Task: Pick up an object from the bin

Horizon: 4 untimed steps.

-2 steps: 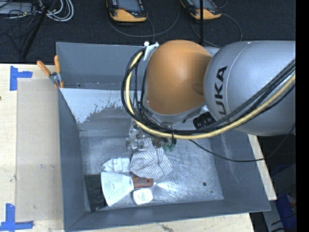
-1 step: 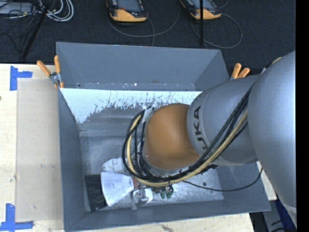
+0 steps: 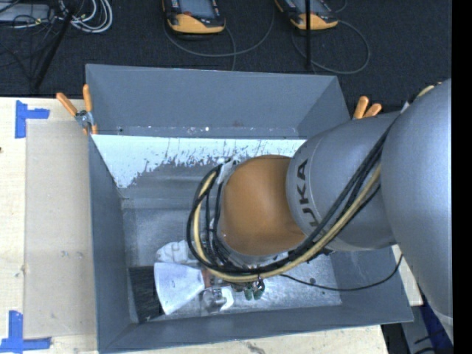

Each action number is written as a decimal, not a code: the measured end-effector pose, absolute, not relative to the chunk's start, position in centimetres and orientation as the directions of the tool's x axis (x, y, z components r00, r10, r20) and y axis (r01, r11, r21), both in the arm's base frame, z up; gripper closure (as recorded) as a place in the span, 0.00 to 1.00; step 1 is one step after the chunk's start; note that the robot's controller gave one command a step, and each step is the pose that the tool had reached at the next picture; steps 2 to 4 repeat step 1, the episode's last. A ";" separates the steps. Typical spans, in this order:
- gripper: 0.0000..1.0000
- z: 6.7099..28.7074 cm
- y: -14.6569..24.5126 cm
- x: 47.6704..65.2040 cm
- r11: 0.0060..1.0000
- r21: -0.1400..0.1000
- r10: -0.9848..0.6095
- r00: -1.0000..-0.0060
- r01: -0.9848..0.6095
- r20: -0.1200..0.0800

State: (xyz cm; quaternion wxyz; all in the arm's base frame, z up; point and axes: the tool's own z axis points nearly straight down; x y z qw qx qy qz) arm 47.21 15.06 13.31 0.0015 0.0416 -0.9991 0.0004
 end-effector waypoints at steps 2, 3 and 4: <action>0.00 9.9 10.7 47.4 0.986 0.001 -0.166 -0.986 -0.166 0.000; 0.00 9.9 10.7 47.4 0.986 0.001 -0.166 -0.986 -0.166 0.000; 0.00 9.9 10.7 47.4 0.986 0.001 -0.166 -0.986 -0.166 0.000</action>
Offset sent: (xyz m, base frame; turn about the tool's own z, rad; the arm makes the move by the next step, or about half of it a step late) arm 0.0441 -0.0491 -0.0631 -0.1771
